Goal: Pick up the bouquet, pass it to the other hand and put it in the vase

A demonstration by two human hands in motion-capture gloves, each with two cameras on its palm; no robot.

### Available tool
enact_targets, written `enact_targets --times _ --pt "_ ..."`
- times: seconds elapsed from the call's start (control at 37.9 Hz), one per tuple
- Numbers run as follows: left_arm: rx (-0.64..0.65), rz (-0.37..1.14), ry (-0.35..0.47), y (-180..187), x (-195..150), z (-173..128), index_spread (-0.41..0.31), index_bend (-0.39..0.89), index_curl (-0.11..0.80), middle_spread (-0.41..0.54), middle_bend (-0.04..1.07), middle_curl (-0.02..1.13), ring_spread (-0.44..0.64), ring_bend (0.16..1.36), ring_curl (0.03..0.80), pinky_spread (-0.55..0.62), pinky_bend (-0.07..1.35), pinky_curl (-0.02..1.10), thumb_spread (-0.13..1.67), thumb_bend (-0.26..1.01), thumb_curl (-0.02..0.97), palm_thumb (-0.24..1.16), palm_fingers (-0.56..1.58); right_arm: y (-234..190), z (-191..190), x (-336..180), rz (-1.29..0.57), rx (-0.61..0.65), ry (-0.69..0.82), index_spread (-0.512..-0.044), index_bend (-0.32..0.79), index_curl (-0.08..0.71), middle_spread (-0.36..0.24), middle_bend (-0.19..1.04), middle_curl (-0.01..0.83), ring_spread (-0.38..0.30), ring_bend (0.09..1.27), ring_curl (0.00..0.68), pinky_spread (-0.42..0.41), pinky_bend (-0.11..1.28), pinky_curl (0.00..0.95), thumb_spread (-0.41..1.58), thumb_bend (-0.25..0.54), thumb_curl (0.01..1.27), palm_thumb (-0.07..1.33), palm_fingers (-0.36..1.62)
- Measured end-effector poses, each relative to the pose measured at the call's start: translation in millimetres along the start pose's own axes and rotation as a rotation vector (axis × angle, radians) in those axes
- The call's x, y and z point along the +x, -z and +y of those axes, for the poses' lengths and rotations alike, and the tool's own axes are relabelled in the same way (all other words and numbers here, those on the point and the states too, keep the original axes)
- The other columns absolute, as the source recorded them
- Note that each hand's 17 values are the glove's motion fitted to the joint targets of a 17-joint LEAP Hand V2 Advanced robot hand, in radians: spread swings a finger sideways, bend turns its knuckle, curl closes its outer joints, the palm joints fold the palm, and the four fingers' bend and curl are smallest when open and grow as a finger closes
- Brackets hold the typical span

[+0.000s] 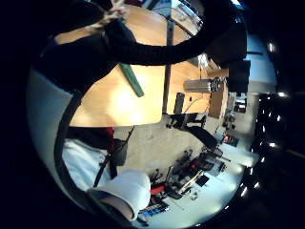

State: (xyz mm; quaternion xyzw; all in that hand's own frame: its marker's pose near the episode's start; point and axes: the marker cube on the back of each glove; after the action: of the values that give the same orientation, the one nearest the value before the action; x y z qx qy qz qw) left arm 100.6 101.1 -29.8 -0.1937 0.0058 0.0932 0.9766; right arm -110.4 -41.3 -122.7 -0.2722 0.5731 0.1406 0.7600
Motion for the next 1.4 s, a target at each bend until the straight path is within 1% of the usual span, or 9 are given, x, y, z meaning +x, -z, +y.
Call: enact_targets --times 0.29,0.5,0.63,0.76,0.87,1.08,1.29,1.34,1.4 --pt "0.007 -0.010 -0.027 0 9 -1 -0.035 0.15 0.254 0.161 0.18 0.25 0.26 0.60 0.260 0.38 0.44 0.29 1.03 -0.02 0.230 0.14 0.23 -10 -56 93 -0.102 -0.020 -0.248 -0.209 0.00 0.018 0.078 0.32 0.326 0.180 0.67 0.320 0.299 0.83 0.384 1.03 -0.008 0.23 0.25 0.35" --pt "0.010 -0.004 -0.004 0 1 0 -0.034 0.15 0.266 0.159 0.18 0.26 0.26 0.60 0.267 0.38 0.44 0.30 1.03 -0.02 0.241 0.14 0.22 -89 -88 152 -0.162 -0.077 -0.390 -0.162 0.04 0.018 0.075 0.35 0.348 0.146 0.72 0.337 0.283 0.84 0.382 1.04 -0.010 0.25 0.32 0.39" --pt "0.015 -0.013 0.001 -10 -7 -8 -0.034 0.15 0.272 0.159 0.18 0.27 0.26 0.60 0.271 0.38 0.44 0.31 1.04 -0.02 0.247 0.14 0.22 -133 -92 161 -0.216 -0.086 -0.421 -0.164 0.07 0.034 0.070 0.35 0.352 0.080 0.74 0.349 0.259 0.81 0.373 1.03 -0.017 0.26 0.34 0.40" --pt "-0.019 -0.019 0.002 -8 -3 1 -0.034 0.15 0.277 0.162 0.18 0.28 0.26 0.60 0.274 0.39 0.44 0.31 1.04 -0.02 0.252 0.14 0.22 -138 -24 111 -0.265 -0.288 -0.385 -0.170 0.08 0.056 0.068 0.36 0.361 0.046 0.72 0.350 0.251 0.77 0.364 1.03 -0.016 0.27 0.36 0.39" --pt "-0.034 -0.008 -0.001 -11 0 1 -0.034 0.15 0.280 0.160 0.18 0.28 0.26 0.60 0.276 0.39 0.44 0.31 1.04 -0.02 0.255 0.13 0.22 -164 -13 98 -0.224 -0.373 -0.354 -0.177 0.12 0.078 0.057 0.34 0.360 0.039 0.65 0.338 0.255 0.76 0.362 1.03 -0.022 0.28 0.36 0.34" --pt "-0.048 -0.009 0.002 -16 -1 3 -0.034 0.15 0.285 0.163 0.18 0.28 0.26 0.61 0.280 0.39 0.44 0.32 1.04 -0.02 0.260 0.13 0.21 -197 -23 96 -0.151 -0.186 -0.390 -0.244 0.26 0.184 0.060 0.25 0.342 0.105 0.44 0.280 0.271 0.69 0.341 1.04 0.007 0.30 0.47 0.26" --pt "-0.042 -0.002 0.002 -19 -4 0 -0.034 0.15 0.289 0.164 0.18 0.29 0.26 0.61 0.283 0.39 0.43 0.32 1.04 -0.02 0.264 0.13 0.21 -191 -26 101 -0.096 -0.033 -0.471 -0.231 0.56 0.315 -0.031 0.24 0.351 0.024 0.34 0.243 0.224 0.45 0.269 1.09 0.131 0.34 0.77 0.66" --pt "-0.044 -0.002 0.000 -16 -3 2 -0.034 0.15 0.290 0.162 0.18 0.29 0.26 0.61 0.283 0.39 0.43 0.32 1.04 -0.02 0.265 0.13 0.21 -183 -27 101 -0.039 0.009 -0.463 -0.218 0.49 0.320 -0.046 0.29 0.371 -0.028 0.39 0.271 0.163 0.45 0.277 1.10 0.149 0.35 0.82 0.81" --pt "-0.048 -0.001 0.000 -14 -3 3 -0.034 0.15 0.291 0.161 0.18 0.29 0.26 0.60 0.284 0.39 0.43 0.33 1.04 -0.02 0.265 0.13 0.21 -176 -31 101 0.017 0.059 -0.432 -0.214 0.29 0.274 -0.091 0.41 0.406 -0.102 0.52 0.299 0.006 0.51 0.287 1.10 0.159 0.35 0.86 1.15"
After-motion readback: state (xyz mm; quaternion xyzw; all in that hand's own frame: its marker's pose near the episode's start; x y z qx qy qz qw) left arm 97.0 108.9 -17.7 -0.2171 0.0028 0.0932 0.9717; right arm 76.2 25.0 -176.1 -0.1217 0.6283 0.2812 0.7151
